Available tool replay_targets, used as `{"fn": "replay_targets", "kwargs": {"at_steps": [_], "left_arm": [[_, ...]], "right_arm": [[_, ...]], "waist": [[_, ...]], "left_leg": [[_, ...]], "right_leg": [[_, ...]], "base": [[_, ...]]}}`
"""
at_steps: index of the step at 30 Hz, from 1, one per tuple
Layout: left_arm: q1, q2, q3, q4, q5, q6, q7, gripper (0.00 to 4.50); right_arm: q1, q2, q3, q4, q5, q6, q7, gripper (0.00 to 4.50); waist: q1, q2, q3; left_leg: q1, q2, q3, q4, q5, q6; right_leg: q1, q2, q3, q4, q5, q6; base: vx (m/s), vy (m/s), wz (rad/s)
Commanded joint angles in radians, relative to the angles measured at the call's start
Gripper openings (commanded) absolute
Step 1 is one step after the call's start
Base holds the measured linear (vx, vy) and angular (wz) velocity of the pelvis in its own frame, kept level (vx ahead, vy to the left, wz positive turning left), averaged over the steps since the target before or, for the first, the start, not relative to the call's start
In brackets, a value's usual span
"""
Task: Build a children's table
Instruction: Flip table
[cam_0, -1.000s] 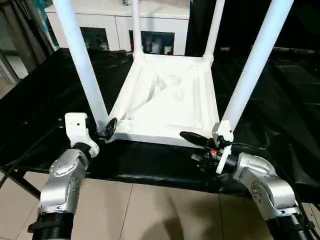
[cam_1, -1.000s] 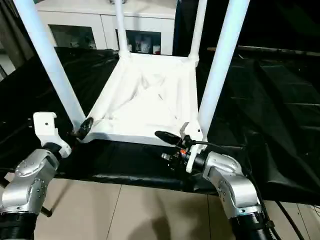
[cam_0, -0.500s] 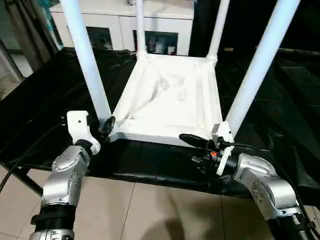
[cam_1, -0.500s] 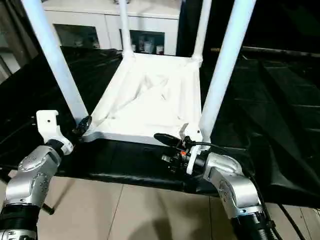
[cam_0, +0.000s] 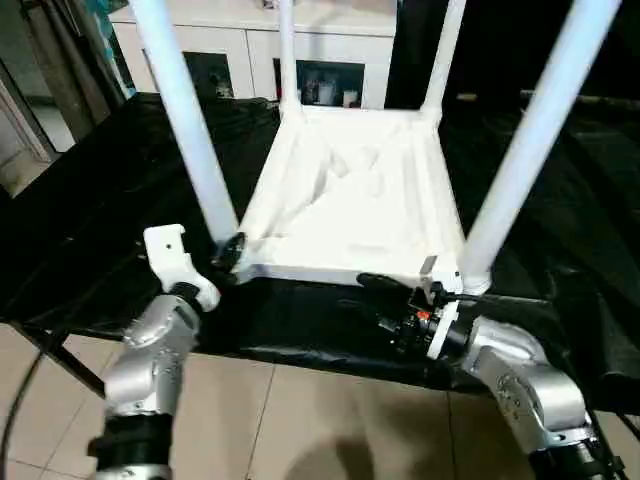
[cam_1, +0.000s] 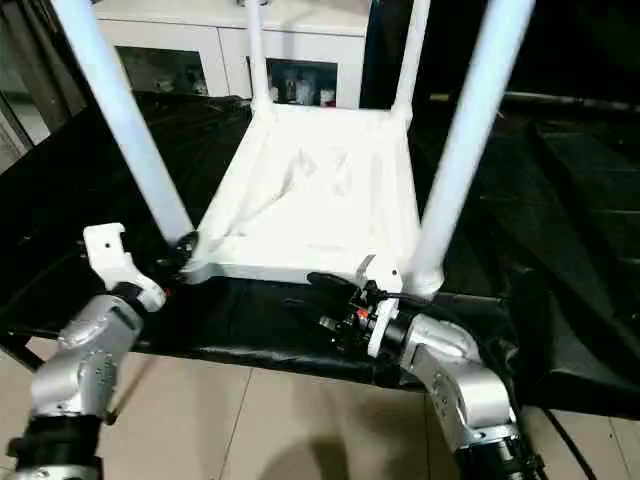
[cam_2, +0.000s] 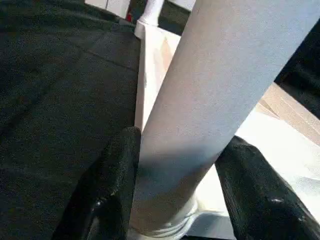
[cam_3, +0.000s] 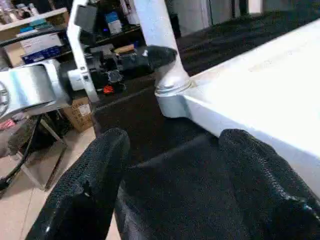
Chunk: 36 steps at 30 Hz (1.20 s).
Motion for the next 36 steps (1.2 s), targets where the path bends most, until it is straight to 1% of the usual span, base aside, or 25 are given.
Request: {"fn": "replay_targets", "kwargs": {"at_steps": [1, 3, 5, 6, 7, 8, 9, 10, 11, 12, 13, 15, 17, 18, 20, 22, 23, 24, 25, 27, 30, 32, 33, 35, 36], "left_arm": [[-0.006, -0.049, 0.024, -0.052, -0.143, 0.016, -0.014, 2.15], [0.006, -0.064, 0.025, -0.079, -0.15, 0.025, -0.014, 2.15], [0.014, -0.075, 0.032, -0.102, -0.158, 0.037, -0.02, 2.15], [0.018, -0.078, 0.036, -0.112, -0.161, 0.04, -0.021, 2.15], [0.02, -0.078, 0.036, -0.118, -0.159, 0.041, -0.02, 2.15], [0.024, -0.078, 0.036, -0.125, -0.158, 0.041, -0.02, 2.15], [0.027, -0.079, 0.036, -0.132, -0.16, 0.044, -0.018, 2.15], [0.029, -0.079, 0.036, -0.137, -0.161, 0.046, -0.016, 2.15], [0.031, -0.08, 0.035, -0.141, -0.165, 0.047, -0.014, 2.15], [0.031, -0.08, 0.035, -0.141, -0.165, 0.047, -0.014, 2.15], [0.032, -0.081, 0.035, -0.144, -0.169, 0.048, -0.011, 2.15], [0.034, -0.083, 0.037, -0.149, -0.173, 0.051, -0.009, 2.15], [0.035, -0.086, 0.04, -0.155, -0.176, 0.056, -0.007, 2.15], [0.035, -0.086, 0.04, -0.155, -0.176, 0.056, -0.007, 2.15], [0.036, -0.092, 0.047, -0.16, -0.182, 0.062, -0.004, 2.15], [0.036, -0.095, 0.05, -0.162, -0.184, 0.065, -0.003, 2.15], [0.035, -0.097, 0.051, -0.163, -0.188, 0.068, -0.004, 2.15], [0.034, -0.097, 0.051, -0.163, -0.188, 0.069, -0.004, 2.15], [0.034, -0.097, 0.051, -0.163, -0.19, 0.071, -0.004, 2.15], [0.033, -0.097, 0.05, -0.163, -0.192, 0.073, -0.006, 2.15], [0.033, -0.097, 0.05, -0.164, -0.193, 0.077, -0.008, 2.15], [0.031, -0.098, 0.051, -0.164, -0.194, 0.082, -0.011, 2.15], [0.031, -0.098, 0.05, -0.165, -0.194, 0.086, -0.014, 2.15], [0.031, -0.098, 0.05, -0.167, -0.194, 0.09, -0.017, 2.15], [0.03, -0.098, 0.05, -0.167, -0.194, 0.092, -0.017, 2.15]], "right_arm": [[-0.004, 0.007, -0.022, 0.002, 0.001, 0.011, -0.037, 3.53], [-0.019, 0.02, -0.035, 0.048, -0.022, 0.019, -0.095, 3.56], [-0.026, 0.031, -0.047, 0.072, -0.027, 0.023, -0.126, 3.87], [-0.025, 0.035, -0.052, 0.072, -0.022, 0.029, -0.132, 3.94], [-0.024, 0.038, -0.057, 0.07, -0.019, 0.03, -0.139, 3.97], [-0.023, 0.044, -0.065, 0.069, -0.012, 0.032, -0.147, 4.05], [-0.029, 0.057, -0.085, 0.077, 0.0, 0.035, -0.172, 4.18], [-0.033, 0.067, -0.099, 0.083, 0.009, 0.037, -0.19, 4.18], [-0.04, 0.083, -0.121, 0.093, 0.028, 0.039, -0.212, 4.36], [-0.04, 0.083, -0.121, 0.093, 0.028, 0.039, -0.212, 4.38], [-0.056, 0.114, -0.161, 0.116, 0.058, 0.039, -0.256, 4.4], [-0.062, 0.136, -0.188, 0.122, 0.092, 0.041, -0.27, 4.45], [-0.064, 0.157, -0.211, 0.12, 0.128, 0.044, -0.277, 4.45], [-0.064, 0.157, -0.211, 0.12, 0.128, 0.044, -0.277, 4.49], [-0.065, 0.18, -0.24, 0.119, 0.165, 0.054, -0.293, 4.5], [-0.067, 0.19, -0.252, 0.123, 0.176, 0.056, -0.302, 4.5], [-0.07, 0.203, -0.269, 0.127, 0.198, 0.059, -0.307, 4.5], [-0.073, 0.208, -0.277, 0.129, 0.207, 0.06, -0.309, 4.5], [-0.078, 0.219, -0.292, 0.13, 0.225, 0.063, -0.312, 4.5], [-0.083, 0.226, -0.303, 0.133, 0.241, 0.068, -0.31, 4.5], [-0.098, 0.232, -0.316, 0.149, 0.253, 0.072, -0.322, 4.5], [-0.125, 0.237, -0.329, 0.19, 0.254, 0.064, -0.337, 4.5], [-0.144, 0.24, -0.333, 0.214, 0.251, 0.056, -0.338, 4.5], [-0.163, 0.243, -0.335, 0.235, 0.246, 0.046, -0.338, 4.5], [-0.171, 0.244, -0.336, 0.243, 0.242, 0.04, -0.34, 4.5]], "waist": [[-0.002, -0.009, -0.058], [-0.003, -0.011, -0.059], [-0.005, -0.01, -0.059], [-0.005, -0.014, -0.06], [-0.004, -0.014, -0.063], [-0.004, -0.021, -0.066], [-0.002, -0.019, -0.068], [-0.002, -0.017, -0.067], [-0.003, -0.022, -0.066], [-0.002, -0.02, -0.067], [-0.003, -0.017, -0.065], [-0.003, -0.018, -0.063], [-0.003, -0.016, -0.062], [-0.002, -0.016, -0.062], [-0.003, -0.016, -0.062], [-0.003, -0.016, -0.062], [-0.003, -0.013, -0.063], [-0.003, -0.014, -0.063], [-0.003, -0.012, -0.063], [-0.003, -0.014, -0.063], [-0.003, -0.012, -0.065], [-0.004, -0.012, -0.064], [-0.004, -0.013, -0.065], [-0.004, -0.012, -0.065], [-0.004, -0.01, -0.067]], "left_leg": [[-0.011, 0.026, 0.005, -0.08, 0.001, 0.093], [-0.013, 0.025, 0.005, -0.078, 0.007, 0.099], [-0.013, 0.025, 0.006, -0.077, 0.02, 0.099], [-0.013, 0.025, 0.007, -0.076, 0.023, 0.104], [-0.014, 0.024, 0.006, -0.072, 0.05, 0.115], [-0.015, 0.023, 0.006, -0.067, 0.084, 0.132], [-0.016, 0.021, 0.005, -0.064, 0.106, 0.14], [-0.019, 0.02, 0.006, -0.062, 0.132, 0.16], [-0.018, 0.021, 0.008, -0.062, 0.127, 0.172], [-0.019, 0.022, 0.007, -0.061, 0.127, 0.176], [-0.017, 0.022, 0.008, -0.062, 0.121, 0.181], [-0.016, 0.024, 0.01, -0.064, 0.096, 0.178], [-0.016, 0.026, 0.009, -0.067, 0.075, 0.167], [-0.015, 0.026, 0.008, -0.067, 0.075, 0.164], [-0.016, 0.024, 0.009, -0.067, 0.075, 0.153], [-0.016, 0.024, 0.009, -0.067, 0.075, 0.149], [-0.016, 0.023, 0.009, -0.067, 0.073, 0.146], [-0.017, 0.023, 0.009, -0.067, 0.073, 0.144], [-0.015, 0.023, 0.009, -0.067, 0.073, 0.143], [-0.016, 0.022, 0.009, -0.067, 0.079, 0.142], [-0.015, 0.022, 0.009, -0.066, 0.085, 0.14], [-0.016, 0.021, 0.009, -0.066, 0.08, 0.135], [-0.015, 0.021, 0.009, -0.066, 0.079, 0.131], [-0.016, 0.02, 0.01, -0.066, 0.081, 0.13], [-0.015, 0.02, 0.009, -0.064, 0.094, 0.131]], "right_leg": [[0.061, -0.028, 0.016, -0.047, -0.067, -0.266], [0.061, -0.028, 0.016, -0.048, -0.072, -0.264], [0.059, -0.028, 0.015, -0.047, -0.074, -0.268], [0.06, -0.027, 0.015, -0.047, -0.074, -0.266], [0.061, -0.026, 0.015, -0.043, -0.045, -0.264], [0.06, -0.024, 0.014, -0.039, -0.008, -0.263], [0.06, -0.025, 0.014, -0.035, 0.016, -0.265], [0.056, -0.024, 0.014, -0.033, 0.039, -0.272], [0.055, -0.024, 0.013, -0.035, 0.024, -0.275], [0.055, -0.025, 0.013, -0.033, 0.018, -0.277], [0.051, -0.026, 0.013, -0.035, -0.004, -0.278], [0.05, -0.025, 0.012, -0.039, -0.046, -0.276], [0.05, -0.026, 0.013, -0.04, -0.069, -0.267], [0.05, -0.025, 0.012, -0.04, -0.07, -0.265], [0.051, -0.024, 0.013, -0.04, -0.064, -0.259], [0.051, -0.024, 0.013, -0.039, -0.06, -0.257], [0.051, -0.024, 0.014, -0.039, -0.059, -0.256], [0.051, -0.025, 0.014, -0.039, -0.058, -0.256], [0.051, -0.025, 0.014, -0.038, -0.053, -0.258], [0.052, -0.023, 0.013, -0.038, -0.044, -0.258], [0.052, -0.024, 0.012, -0.036, -0.036, -0.261], [0.052, -0.023, 0.012, -0.037, -0.044, -0.261], [0.053, -0.024, 0.012, -0.037, -0.047, -0.261], [0.053, -0.024, 0.012, -0.037, -0.042, -0.263], [0.053, -0.023, 0.012, -0.034, -0.025, -0.264]], "base": [[0.0, 0.0, 0.0], [0.0, 0.0, 0.0], [0.0, 0.0, 0.0], [0.0, 0.0, 0.0], [0.0, 0.0, 0.0], [0.0, 0.0, 0.0], [0.0, 0.0, 0.0], [0.0, 0.0, 0.0], [0.0, 0.0, 0.0], [0.0, 0.0, 0.0], [0.0, 0.0, 0.0], [0.0, 0.0, 0.0], [0.0, 0.0, 0.0], [0.0, 0.0, 0.0], [0.0, 0.0, 0.0], [0.0, 0.0, 0.0], [0.0, 0.0, 0.0], [0.0, 0.0, 0.0], [0.0, 0.0, 0.0], [0.0, 0.0, 0.0], [0.0, 0.0, 0.0], [0.0, 0.0, 0.0], [0.0, 0.0, 0.0], [0.0, 0.0, 0.0], [0.0, 0.0, 0.0]]}}
